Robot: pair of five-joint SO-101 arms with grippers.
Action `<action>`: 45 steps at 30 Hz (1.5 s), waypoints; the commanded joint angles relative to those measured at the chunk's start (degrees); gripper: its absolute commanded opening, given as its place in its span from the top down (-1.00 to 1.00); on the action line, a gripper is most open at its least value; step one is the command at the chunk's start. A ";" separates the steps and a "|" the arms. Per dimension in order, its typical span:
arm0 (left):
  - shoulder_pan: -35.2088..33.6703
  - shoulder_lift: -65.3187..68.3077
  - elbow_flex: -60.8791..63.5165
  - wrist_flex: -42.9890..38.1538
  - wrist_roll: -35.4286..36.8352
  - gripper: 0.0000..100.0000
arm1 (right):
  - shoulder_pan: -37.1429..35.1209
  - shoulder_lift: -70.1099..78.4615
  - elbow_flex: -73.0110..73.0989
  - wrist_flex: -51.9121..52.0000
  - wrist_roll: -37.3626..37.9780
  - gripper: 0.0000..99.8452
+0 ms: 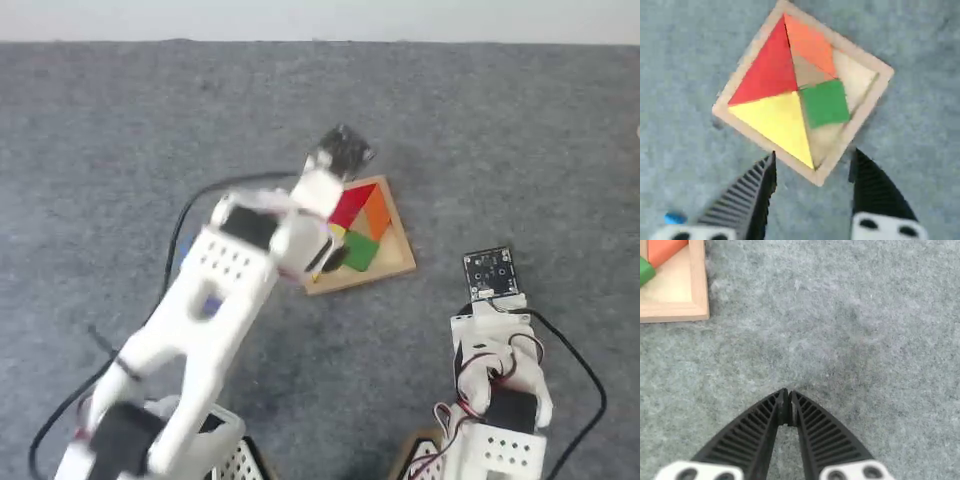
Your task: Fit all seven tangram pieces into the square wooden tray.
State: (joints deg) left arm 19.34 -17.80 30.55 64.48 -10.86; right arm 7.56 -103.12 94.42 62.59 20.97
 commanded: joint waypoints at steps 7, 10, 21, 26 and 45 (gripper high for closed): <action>2.81 14.33 -2.95 -12.92 0.35 0.55 | 0.57 -0.75 -0.79 -1.45 0.62 0.99; 2.46 26.02 -10.33 -13.98 1.93 0.59 | 0.75 -0.75 -0.79 -1.36 0.62 0.99; 1.49 39.30 -20.09 -13.63 1.05 0.61 | 0.75 -0.75 -0.88 -1.36 0.62 0.99; -1.85 39.30 -20.09 -12.04 -1.49 0.61 | 0.66 -0.75 -0.88 -1.27 0.62 0.99; 5.71 27.52 -19.30 -5.54 -2.64 0.61 | 0.66 -0.75 -0.79 -1.45 0.62 0.99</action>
State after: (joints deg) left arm 23.91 13.41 11.38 58.24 -13.32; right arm 7.56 -103.12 94.42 62.59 20.97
